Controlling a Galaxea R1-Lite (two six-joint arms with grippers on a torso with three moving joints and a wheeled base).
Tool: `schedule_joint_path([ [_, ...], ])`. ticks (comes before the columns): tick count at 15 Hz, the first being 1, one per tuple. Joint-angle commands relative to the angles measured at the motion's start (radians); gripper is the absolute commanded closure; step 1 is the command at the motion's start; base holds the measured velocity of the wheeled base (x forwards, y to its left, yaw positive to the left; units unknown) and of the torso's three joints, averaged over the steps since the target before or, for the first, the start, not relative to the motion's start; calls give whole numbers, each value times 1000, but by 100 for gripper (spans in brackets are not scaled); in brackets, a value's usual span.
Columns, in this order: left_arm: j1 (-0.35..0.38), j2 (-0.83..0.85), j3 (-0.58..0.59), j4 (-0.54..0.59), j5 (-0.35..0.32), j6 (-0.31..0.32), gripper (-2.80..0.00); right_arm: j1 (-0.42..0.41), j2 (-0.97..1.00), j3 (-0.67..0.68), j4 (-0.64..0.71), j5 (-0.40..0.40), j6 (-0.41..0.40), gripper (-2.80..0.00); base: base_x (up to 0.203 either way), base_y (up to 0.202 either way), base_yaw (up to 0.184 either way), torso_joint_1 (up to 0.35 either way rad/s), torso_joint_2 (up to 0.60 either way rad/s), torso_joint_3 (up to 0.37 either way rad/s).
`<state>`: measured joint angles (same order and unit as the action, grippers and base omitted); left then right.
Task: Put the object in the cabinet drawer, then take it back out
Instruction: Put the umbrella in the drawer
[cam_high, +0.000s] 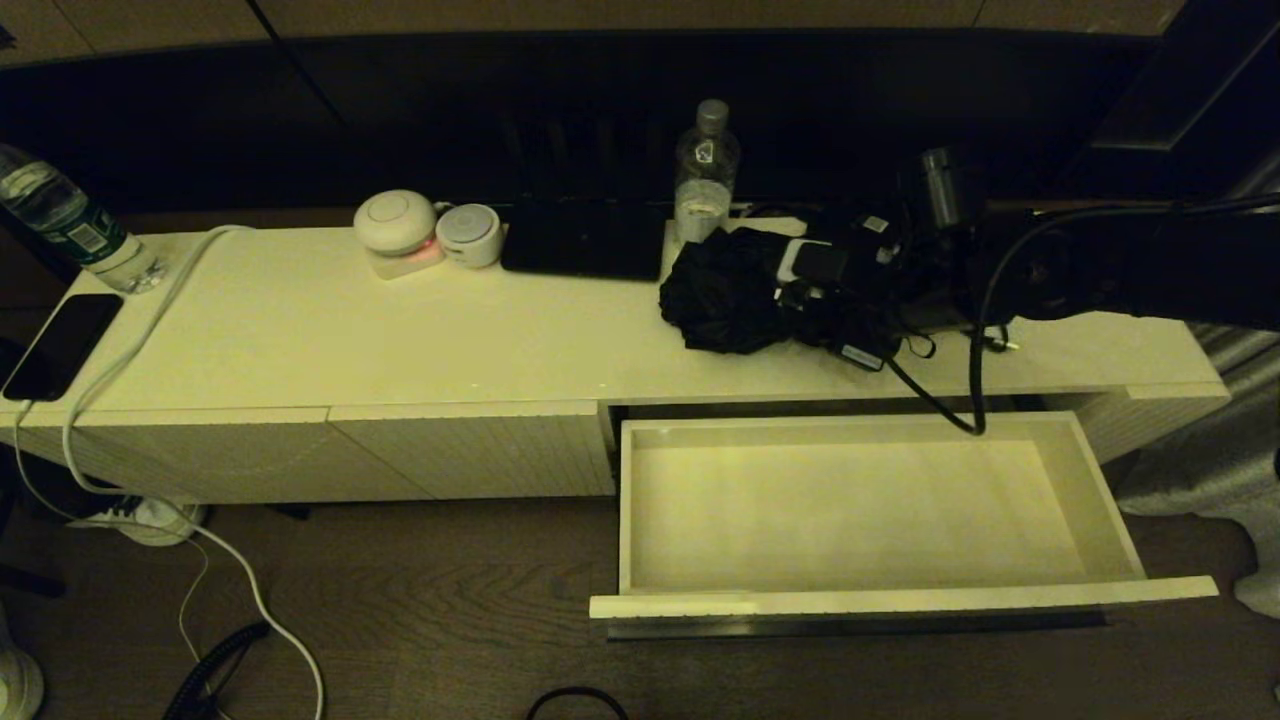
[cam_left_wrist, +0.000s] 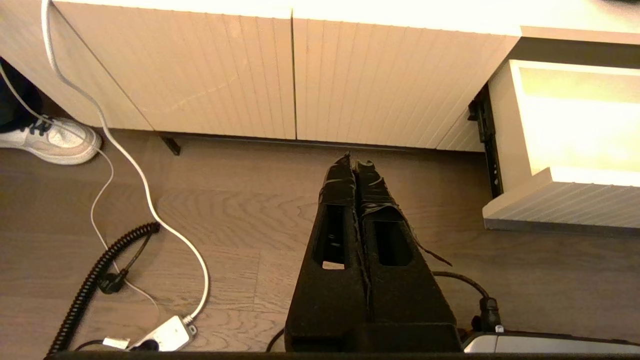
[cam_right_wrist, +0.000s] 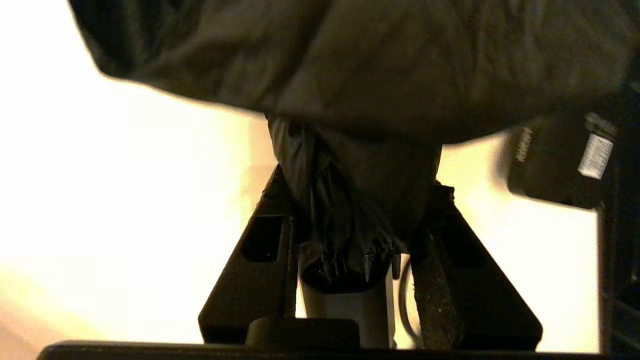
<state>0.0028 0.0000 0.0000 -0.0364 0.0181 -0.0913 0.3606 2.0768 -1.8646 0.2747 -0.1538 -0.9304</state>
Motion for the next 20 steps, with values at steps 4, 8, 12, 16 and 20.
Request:
schedule_joint_path([
  [4, 0, -2, 0, 0, 0, -1, 0, 16, -195, 190, -7, 1, -12, 0, 0, 0, 0, 0, 0, 0],
  [8, 0, -2, 0, 0, 0, -1, 0, 37, -324, 326, -9, 2, -9, 0, 0, 0, 0, 0, 0, 0],
  [12, 0, -2, 0, 0, 0, -1, 0, 63, -447, 401, 2, 1, -1, 0, 0, 0, 0, 0, 0, 0],
  [16, 0, -2, 0, 0, 0, -1, 0, 83, -585, 596, 0, -1, -2, 0, 0, 0, 0, 0, 0, 0],
  [20, 0, -2, 0, 0, 0, -1, 0, 130, -655, 667, -2, -1, 1, 0, 0, 0, 0, 0, 0, 0],
])
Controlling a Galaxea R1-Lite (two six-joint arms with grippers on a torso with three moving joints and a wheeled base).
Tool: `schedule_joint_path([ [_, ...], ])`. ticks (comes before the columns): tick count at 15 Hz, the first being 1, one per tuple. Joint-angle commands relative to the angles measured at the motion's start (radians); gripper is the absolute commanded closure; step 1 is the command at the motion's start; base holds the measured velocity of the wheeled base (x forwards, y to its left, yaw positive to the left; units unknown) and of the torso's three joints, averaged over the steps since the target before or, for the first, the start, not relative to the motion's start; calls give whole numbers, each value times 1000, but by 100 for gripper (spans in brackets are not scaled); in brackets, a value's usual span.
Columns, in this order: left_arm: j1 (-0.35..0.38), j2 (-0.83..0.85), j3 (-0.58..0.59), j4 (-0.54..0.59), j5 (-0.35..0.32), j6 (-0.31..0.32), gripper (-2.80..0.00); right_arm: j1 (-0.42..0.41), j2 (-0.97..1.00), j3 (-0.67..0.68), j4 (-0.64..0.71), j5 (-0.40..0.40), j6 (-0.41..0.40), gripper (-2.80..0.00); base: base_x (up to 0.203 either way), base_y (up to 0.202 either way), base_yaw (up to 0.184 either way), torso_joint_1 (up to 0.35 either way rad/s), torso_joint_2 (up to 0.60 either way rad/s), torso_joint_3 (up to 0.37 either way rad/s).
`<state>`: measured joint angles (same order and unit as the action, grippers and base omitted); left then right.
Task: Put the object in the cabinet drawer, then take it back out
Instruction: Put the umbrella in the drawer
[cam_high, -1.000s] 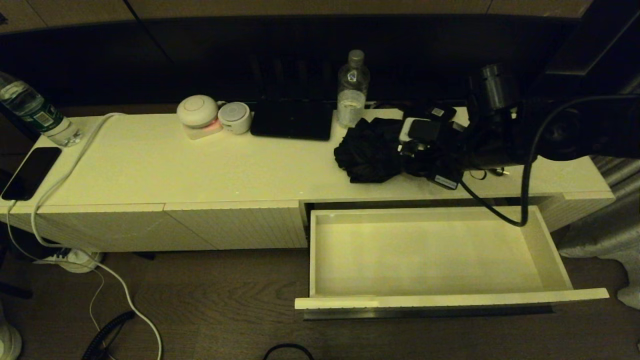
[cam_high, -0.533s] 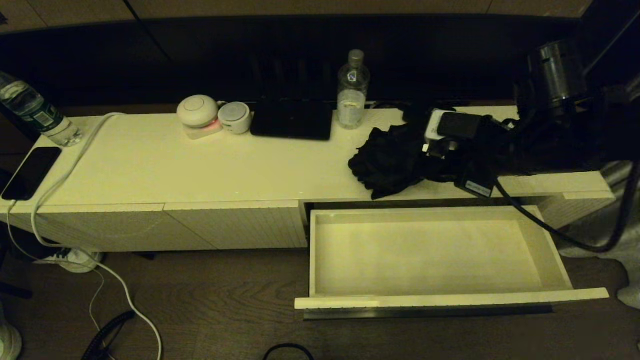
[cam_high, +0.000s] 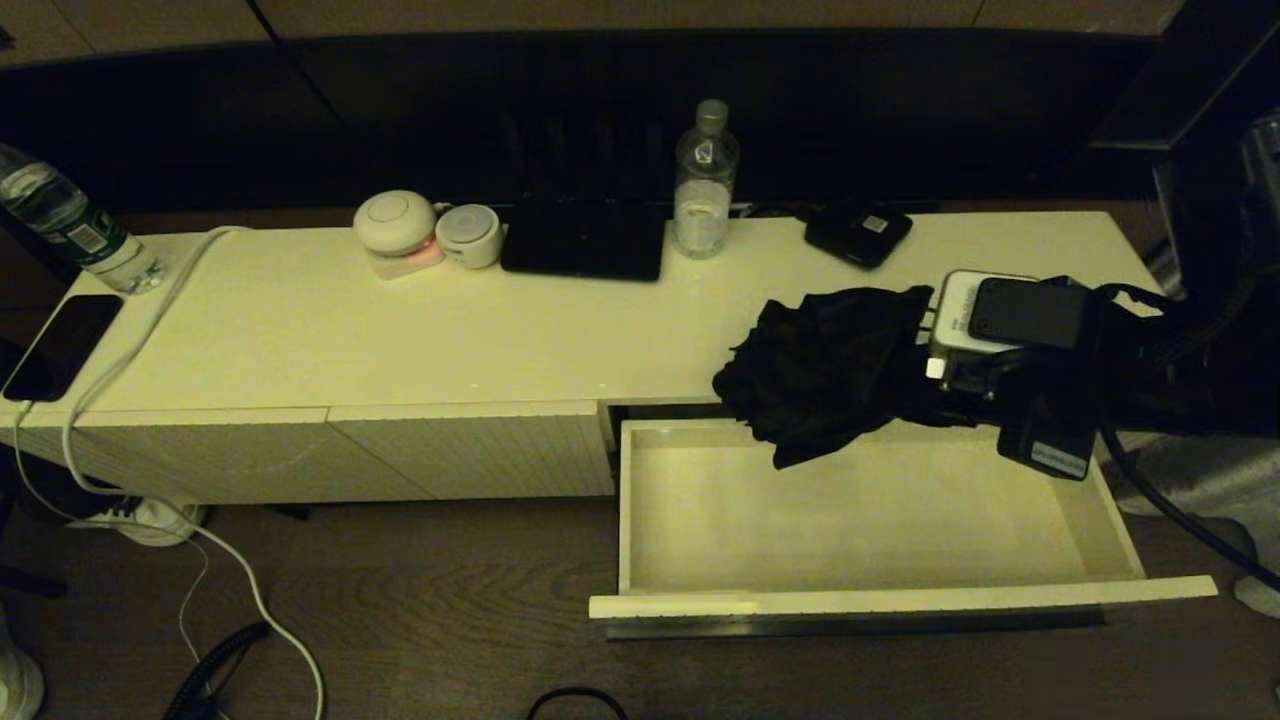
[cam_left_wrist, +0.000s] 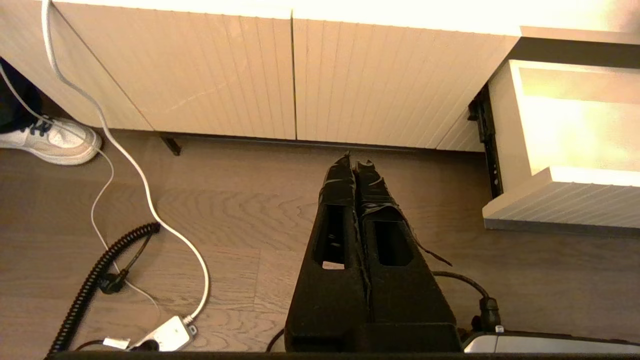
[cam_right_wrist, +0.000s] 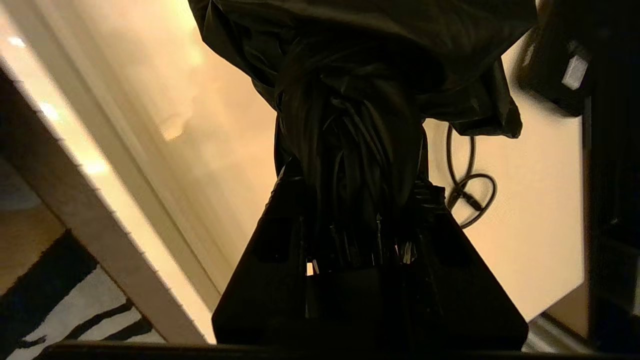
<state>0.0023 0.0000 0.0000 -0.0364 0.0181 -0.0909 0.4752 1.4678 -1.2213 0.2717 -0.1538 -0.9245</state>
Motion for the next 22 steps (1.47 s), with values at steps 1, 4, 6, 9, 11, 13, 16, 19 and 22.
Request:
schedule_joint_path([
  [1, 1, -2, 0, 0, 0, -1, 0, 21, -59, 54, 0, -1, -5, 0, 0, 0, 0, 0, 0, 0],
  [4, 1, -2, 0, 0, 0, -1, 0, 32, -63, 135, -28, -1, -4, 0, 0, 0, 0, 0, 0, 0],
  [6, 1, -2, 0, 0, 0, -1, 0, 32, -30, 208, -82, -1, 5, 0, 0, 0, 0, 0, 0, 0],
  [9, 1, -2, 0, 0, 0, -1, 0, 27, 45, 225, -113, 0, 109, 0, 0, 0, 0, 0, 0, 0],
  [11, 0, -2, 0, 0, 0, -1, 0, 13, 95, 226, -145, 1, 124, 0, 0, 0, 0, 0, 0, 0],
  [13, 1, -2, 0, 0, 0, -1, 0, 1, 147, 224, -171, 2, 127, 0, 0, 0, 0, 0, 0, 0],
  [16, 1, -2, 0, 0, 0, -1, 0, 0, 223, 219, -245, 2, 156, 0, 0, 0, 0, 0, 0, 0],
  [19, 1, -2, 0, 0, 0, -1, 0, -5, 277, 220, -302, 1, 161, 0, 0, 0, 0, 0, 0, 0],
  [22, 1, -2, 0, 0, 0, -1, 0, -62, 326, 247, -378, 2, 161, 0, 0, 0, 0, 0, 0, 0],
])
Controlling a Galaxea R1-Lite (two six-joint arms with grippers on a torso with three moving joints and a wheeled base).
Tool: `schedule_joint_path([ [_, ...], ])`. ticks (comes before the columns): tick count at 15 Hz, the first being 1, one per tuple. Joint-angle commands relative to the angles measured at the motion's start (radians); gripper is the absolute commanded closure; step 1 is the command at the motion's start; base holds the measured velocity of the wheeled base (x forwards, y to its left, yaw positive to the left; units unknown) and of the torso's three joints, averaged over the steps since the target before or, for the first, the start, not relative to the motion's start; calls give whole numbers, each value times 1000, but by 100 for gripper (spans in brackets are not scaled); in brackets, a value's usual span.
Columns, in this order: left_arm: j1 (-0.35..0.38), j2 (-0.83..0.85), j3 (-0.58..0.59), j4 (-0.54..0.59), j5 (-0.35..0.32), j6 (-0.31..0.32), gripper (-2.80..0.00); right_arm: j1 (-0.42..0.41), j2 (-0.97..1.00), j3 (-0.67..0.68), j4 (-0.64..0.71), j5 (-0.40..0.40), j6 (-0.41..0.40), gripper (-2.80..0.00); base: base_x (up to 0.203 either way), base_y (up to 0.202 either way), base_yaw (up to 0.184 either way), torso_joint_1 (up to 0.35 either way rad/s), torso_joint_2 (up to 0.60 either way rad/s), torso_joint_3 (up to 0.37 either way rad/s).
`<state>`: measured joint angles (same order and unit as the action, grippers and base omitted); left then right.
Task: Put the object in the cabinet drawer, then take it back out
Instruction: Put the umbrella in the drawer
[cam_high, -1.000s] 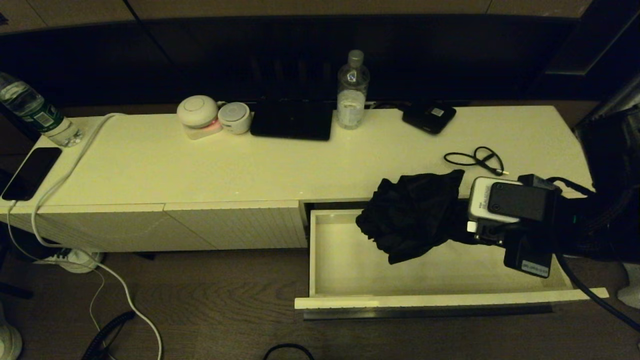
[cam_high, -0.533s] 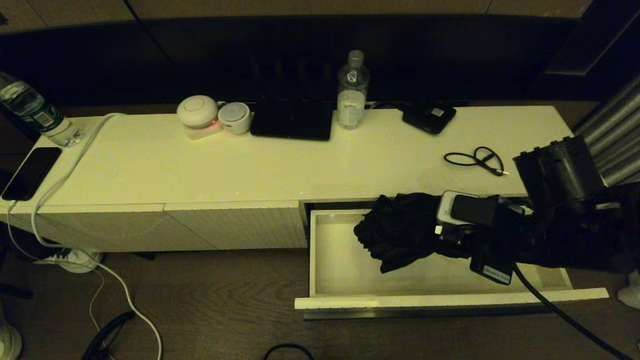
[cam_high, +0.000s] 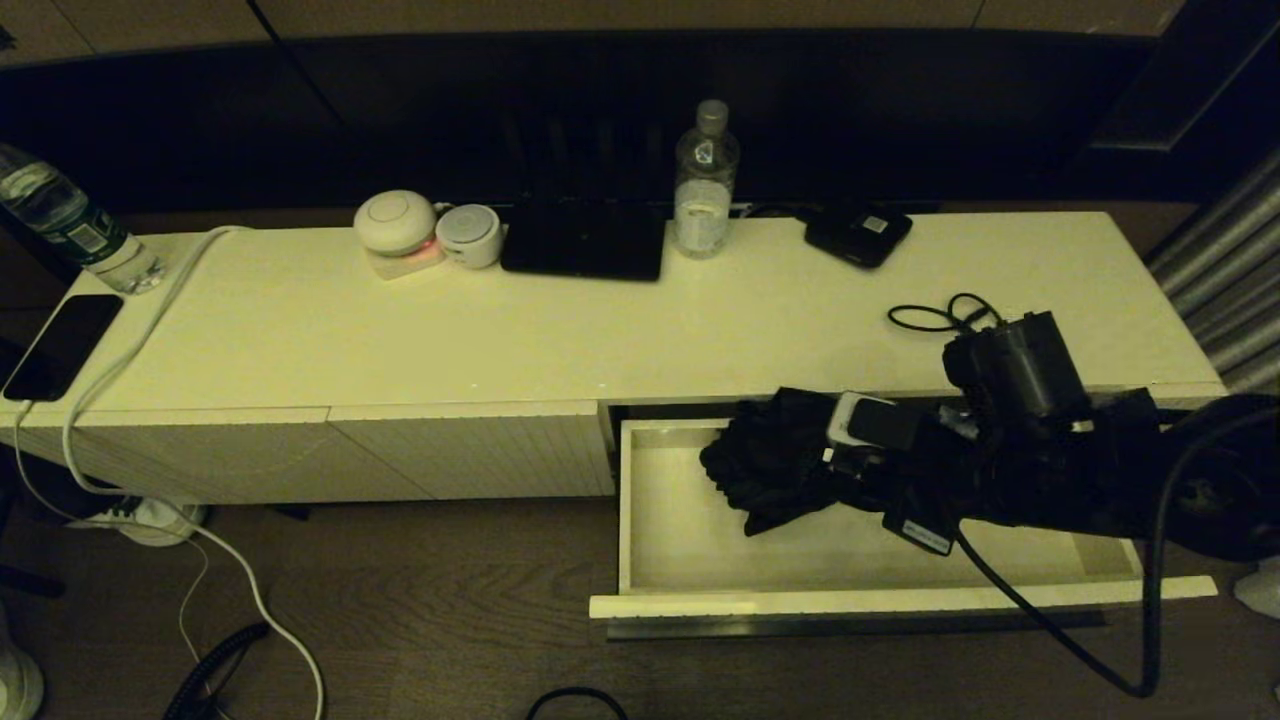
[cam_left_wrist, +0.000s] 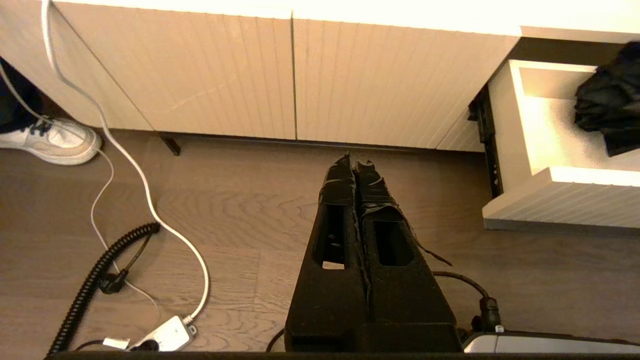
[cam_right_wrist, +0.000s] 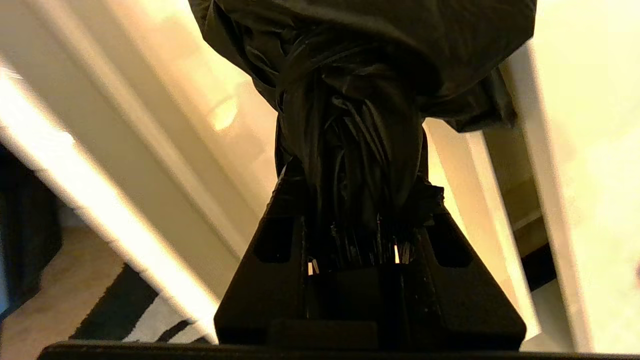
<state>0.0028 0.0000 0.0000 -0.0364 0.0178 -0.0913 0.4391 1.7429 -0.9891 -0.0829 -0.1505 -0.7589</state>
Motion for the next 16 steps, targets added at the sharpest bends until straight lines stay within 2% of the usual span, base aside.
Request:
schedule_joint_path([
  [1, 0, -2, 0, 0, 1, -1, 0, -44, 60, 34, -40, -1, -5, 0, 0, 0, 0, 0, 0, 0],
  [3, 0, -2, 0, 0, 1, -1, 0, -79, 70, 87, -58, -2, -9, 0, 0, 0, 0, 0, 0, 0],
  [6, 0, -2, 0, 0, 1, -1, 0, -129, 95, 99, -100, -1, -13, 0, 0, 0, 0, 0, 0, 0],
  [9, 0, -2, 0, 0, 1, -1, 0, -159, 152, 108, -207, 7, -33, 0, 0, 0, 0, 0, 0, 0],
  [12, 0, -2, 0, 0, 1, -1, 0, -197, 197, 147, -338, 13, -139, 0, 0, 0, 0, 0, 0, 0],
  [16, 0, -2, 0, 0, 1, -1, 0, -210, 236, 147, -422, 14, -199, 0, 0, 0, 0, 0, 0, 0],
])
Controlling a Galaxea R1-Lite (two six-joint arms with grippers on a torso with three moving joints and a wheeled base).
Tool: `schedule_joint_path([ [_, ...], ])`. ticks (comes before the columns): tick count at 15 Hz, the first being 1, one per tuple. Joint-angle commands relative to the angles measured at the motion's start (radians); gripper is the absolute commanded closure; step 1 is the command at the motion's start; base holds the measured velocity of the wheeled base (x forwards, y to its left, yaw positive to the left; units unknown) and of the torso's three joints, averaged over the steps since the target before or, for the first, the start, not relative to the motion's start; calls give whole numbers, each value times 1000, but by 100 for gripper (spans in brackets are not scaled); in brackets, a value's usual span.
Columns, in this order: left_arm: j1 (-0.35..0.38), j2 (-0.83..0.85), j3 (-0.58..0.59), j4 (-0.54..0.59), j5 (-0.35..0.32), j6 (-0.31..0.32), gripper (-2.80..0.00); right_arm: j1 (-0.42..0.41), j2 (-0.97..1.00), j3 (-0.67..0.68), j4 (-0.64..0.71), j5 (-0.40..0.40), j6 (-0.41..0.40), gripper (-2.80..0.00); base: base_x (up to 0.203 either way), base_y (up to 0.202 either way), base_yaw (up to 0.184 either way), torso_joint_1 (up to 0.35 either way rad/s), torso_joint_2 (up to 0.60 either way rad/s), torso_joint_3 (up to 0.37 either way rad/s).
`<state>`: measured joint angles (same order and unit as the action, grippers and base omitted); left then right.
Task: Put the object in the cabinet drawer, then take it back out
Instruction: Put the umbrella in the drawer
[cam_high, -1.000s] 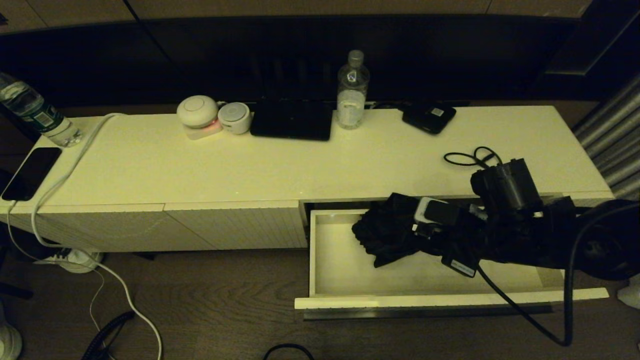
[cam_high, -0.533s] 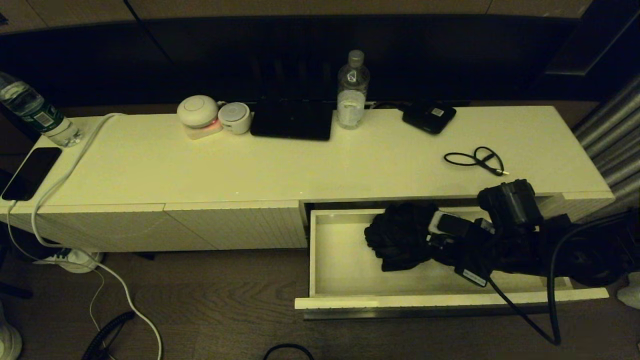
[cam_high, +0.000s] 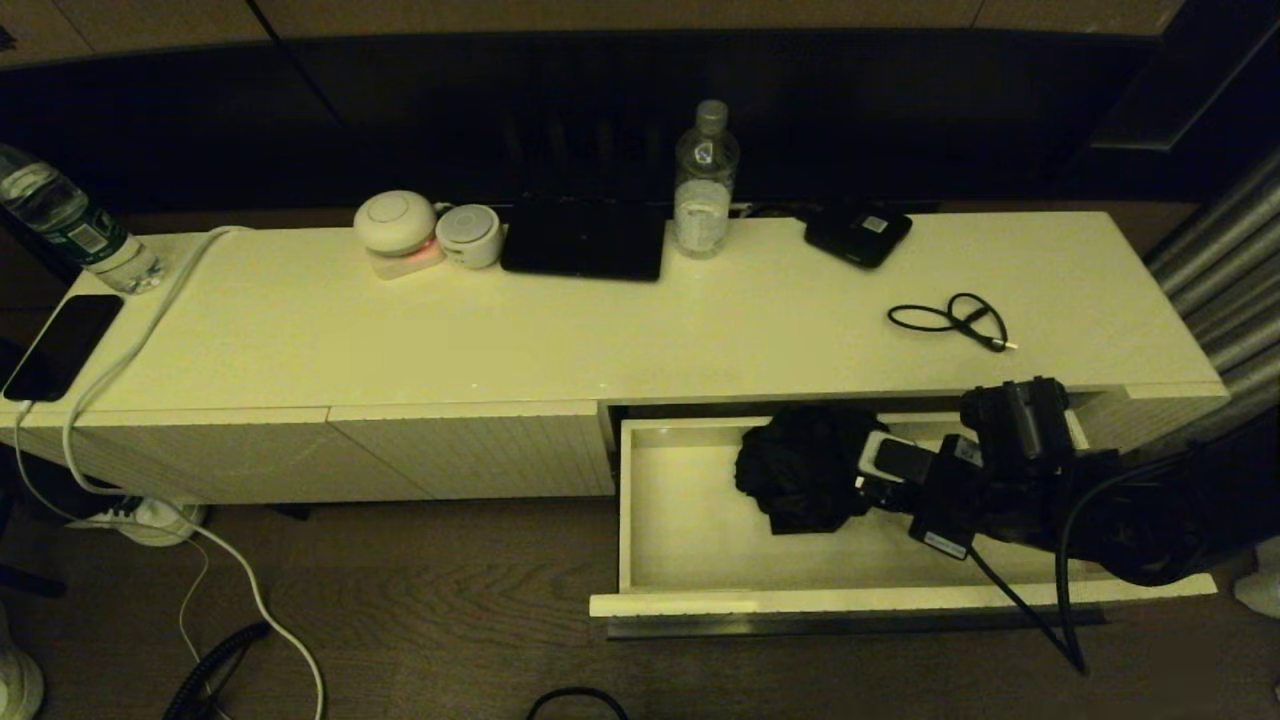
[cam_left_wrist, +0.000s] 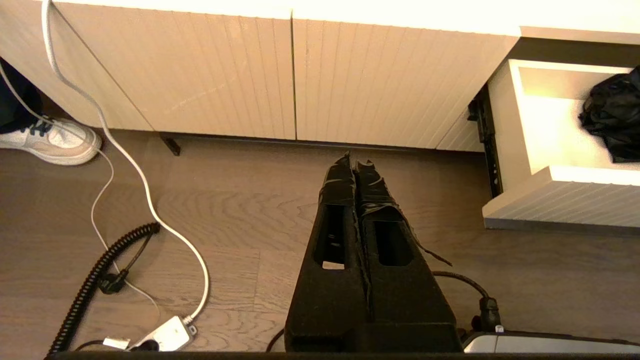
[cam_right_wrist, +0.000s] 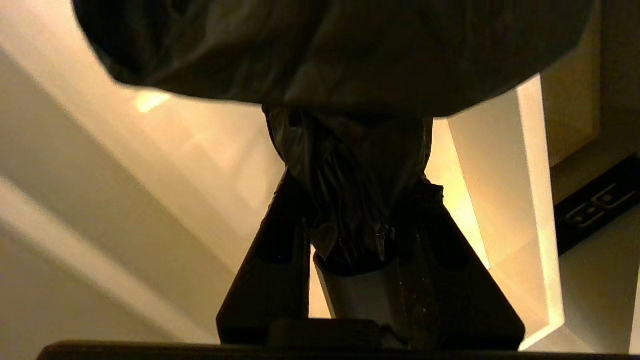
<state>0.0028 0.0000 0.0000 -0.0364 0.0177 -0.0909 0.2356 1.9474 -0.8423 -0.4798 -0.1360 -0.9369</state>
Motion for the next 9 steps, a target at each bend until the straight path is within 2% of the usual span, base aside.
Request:
schedule_joint_path([
  [1, 0, -2, 0, 0, 1, -1, 0, -6, 38, 8, -47, -1, -28, 0, 0, 0, 0, 0, 0, 0],
  [4, 0, -2, 0, 0, 1, -1, 0, -3, 37, 6, -77, -4, -30, 0, 0, 0, 0, 0, 0, 0],
  [9, 0, -2, 0, 0, 1, -1, 0, -5, -116, 86, -79, 1, -29, 0, 0, 0, 0, 0, 0, 0],
])
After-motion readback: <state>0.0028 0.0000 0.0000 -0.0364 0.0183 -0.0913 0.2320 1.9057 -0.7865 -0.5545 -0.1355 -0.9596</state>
